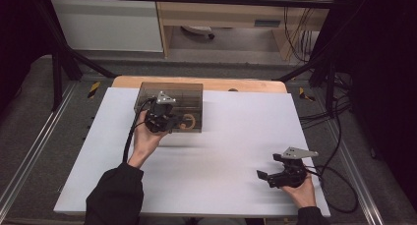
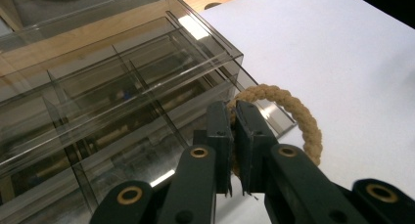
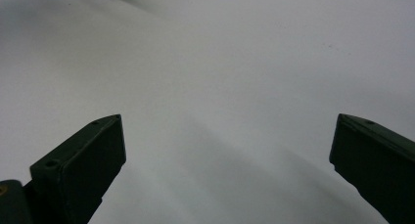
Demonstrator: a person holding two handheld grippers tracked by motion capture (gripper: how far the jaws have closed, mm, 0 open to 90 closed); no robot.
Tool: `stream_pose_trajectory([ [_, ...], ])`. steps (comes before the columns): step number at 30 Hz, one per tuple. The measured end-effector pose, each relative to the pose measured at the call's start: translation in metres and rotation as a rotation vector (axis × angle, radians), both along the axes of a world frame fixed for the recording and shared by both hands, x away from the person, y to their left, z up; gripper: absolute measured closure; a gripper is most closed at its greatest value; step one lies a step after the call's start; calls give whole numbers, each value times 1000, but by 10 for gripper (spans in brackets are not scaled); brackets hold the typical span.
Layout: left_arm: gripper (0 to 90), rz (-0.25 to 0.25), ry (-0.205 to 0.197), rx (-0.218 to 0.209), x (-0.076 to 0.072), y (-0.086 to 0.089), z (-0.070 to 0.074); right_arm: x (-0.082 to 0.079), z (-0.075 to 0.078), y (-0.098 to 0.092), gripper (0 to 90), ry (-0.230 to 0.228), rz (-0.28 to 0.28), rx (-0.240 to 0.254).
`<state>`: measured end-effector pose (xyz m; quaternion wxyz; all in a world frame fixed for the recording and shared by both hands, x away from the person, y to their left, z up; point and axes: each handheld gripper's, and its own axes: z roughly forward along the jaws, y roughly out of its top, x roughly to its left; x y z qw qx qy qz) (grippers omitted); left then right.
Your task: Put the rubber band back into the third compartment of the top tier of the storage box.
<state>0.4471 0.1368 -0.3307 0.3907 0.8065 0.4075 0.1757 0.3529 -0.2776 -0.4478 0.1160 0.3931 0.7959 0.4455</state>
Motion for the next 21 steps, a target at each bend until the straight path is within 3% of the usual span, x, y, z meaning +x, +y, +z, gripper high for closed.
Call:
stream_pose_trajectory([
  [21,844,41,21,13,24,-4,-13,0,0,0,8,2,3,-2],
])
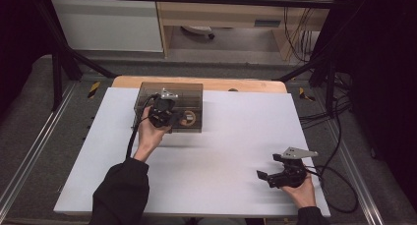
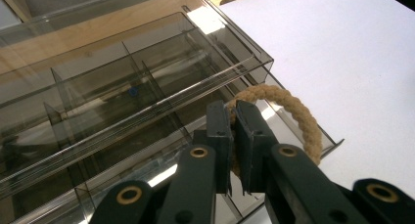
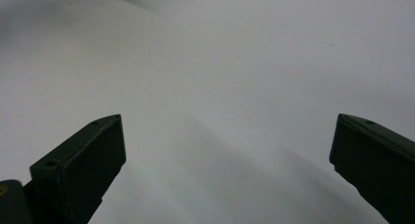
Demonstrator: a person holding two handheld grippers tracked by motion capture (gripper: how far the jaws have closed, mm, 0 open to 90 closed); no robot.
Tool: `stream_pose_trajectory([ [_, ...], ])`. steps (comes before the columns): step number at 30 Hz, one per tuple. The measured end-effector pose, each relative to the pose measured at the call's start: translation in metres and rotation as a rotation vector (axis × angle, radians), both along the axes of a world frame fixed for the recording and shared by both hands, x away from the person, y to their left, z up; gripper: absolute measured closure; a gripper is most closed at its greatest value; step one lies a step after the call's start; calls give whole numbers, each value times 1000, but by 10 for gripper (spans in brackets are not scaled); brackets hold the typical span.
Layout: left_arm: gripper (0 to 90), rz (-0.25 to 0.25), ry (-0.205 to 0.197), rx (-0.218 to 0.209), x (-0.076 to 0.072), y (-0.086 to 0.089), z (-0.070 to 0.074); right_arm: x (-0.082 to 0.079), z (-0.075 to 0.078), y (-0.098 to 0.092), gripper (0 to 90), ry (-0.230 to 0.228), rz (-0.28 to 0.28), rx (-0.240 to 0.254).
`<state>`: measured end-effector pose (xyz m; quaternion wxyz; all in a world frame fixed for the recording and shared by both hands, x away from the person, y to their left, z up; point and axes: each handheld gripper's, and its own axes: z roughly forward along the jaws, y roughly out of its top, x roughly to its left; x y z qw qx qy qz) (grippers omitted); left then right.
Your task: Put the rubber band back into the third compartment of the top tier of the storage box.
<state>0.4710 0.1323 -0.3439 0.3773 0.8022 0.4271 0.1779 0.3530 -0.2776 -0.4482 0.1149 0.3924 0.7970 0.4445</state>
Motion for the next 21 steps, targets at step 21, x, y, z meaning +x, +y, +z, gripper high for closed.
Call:
stream_pose_trajectory([
  [21,843,-10,37,20,7,-8,-21,0,0,0,8,2,-1,1],
])
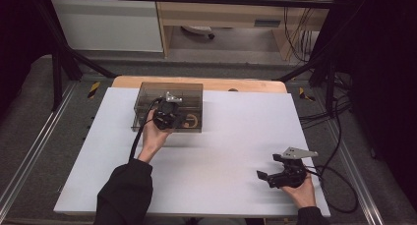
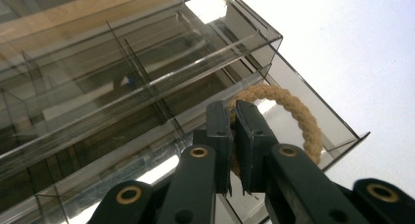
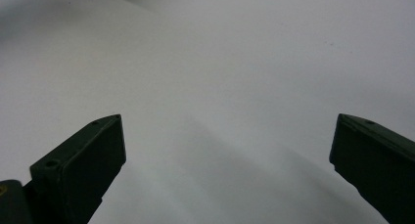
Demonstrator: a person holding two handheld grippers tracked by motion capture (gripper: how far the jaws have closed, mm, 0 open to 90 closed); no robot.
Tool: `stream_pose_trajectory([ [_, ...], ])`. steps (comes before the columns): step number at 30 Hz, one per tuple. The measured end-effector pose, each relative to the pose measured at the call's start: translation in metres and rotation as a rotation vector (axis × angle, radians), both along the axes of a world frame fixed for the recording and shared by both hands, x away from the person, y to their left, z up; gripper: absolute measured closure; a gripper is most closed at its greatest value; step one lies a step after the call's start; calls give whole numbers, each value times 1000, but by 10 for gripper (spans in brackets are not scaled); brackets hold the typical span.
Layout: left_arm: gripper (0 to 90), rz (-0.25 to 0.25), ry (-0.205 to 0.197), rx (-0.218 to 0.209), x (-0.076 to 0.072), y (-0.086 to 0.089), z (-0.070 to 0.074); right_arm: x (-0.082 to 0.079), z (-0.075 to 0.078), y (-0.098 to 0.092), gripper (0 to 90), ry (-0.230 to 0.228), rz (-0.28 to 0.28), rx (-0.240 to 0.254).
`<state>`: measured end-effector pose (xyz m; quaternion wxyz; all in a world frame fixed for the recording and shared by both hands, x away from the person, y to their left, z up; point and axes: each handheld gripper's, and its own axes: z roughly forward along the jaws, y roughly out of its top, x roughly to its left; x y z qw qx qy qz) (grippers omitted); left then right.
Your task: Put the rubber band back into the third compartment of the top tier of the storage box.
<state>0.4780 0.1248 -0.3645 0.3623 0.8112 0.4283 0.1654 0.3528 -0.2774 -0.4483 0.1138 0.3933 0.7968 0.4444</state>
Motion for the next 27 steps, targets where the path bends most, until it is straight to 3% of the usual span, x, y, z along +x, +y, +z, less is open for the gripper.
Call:
stream_pose_trajectory([
  [15,816,-8,22,15,1,-3,-7,0,0,0,8,-1,1,-2],
  [27,692,-16,-8,-27,-6,8,6,0,0,0,7,-1,0,-1],
])
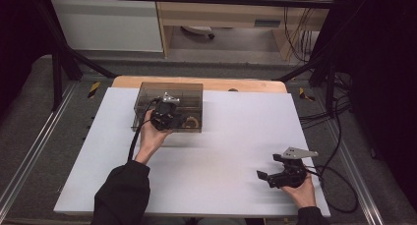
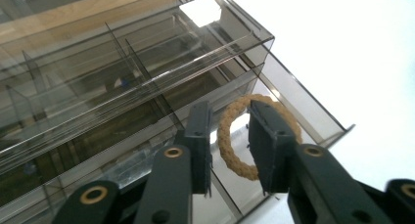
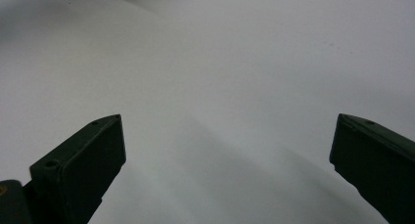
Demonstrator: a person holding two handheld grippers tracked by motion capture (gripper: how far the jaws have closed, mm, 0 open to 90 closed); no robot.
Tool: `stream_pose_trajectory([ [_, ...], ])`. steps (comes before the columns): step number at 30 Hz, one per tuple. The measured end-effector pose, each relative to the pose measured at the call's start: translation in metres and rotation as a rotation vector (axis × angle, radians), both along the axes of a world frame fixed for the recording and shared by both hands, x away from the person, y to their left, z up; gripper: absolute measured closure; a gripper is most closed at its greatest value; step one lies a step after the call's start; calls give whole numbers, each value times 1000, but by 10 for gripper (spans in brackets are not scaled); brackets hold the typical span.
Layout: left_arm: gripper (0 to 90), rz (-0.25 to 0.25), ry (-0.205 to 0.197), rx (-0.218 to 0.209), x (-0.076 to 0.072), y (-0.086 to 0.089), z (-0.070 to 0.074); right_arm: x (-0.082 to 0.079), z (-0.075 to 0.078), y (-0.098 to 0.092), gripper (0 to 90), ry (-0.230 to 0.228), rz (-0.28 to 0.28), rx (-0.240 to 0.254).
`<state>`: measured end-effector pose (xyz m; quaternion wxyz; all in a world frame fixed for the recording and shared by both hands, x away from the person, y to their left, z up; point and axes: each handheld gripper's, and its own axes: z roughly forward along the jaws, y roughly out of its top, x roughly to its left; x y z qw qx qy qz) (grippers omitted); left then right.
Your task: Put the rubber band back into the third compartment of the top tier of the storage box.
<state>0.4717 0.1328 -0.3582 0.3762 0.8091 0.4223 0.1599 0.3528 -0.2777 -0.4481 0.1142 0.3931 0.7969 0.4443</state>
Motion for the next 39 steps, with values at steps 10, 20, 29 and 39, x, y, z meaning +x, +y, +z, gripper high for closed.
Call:
stream_pose_trajectory([
  [10,493,-65,-22,3,-17,7,9,0,0,0,7,2,-3,2],
  [20,317,-85,-50,11,-35,16,12,0,0,0,7,5,-4,5],
  [29,198,-76,-69,24,-51,29,5,0,0,0,7,5,-2,2],
  [39,107,-73,-83,7,-69,46,-7,0,0,1,8,6,-3,1],
])
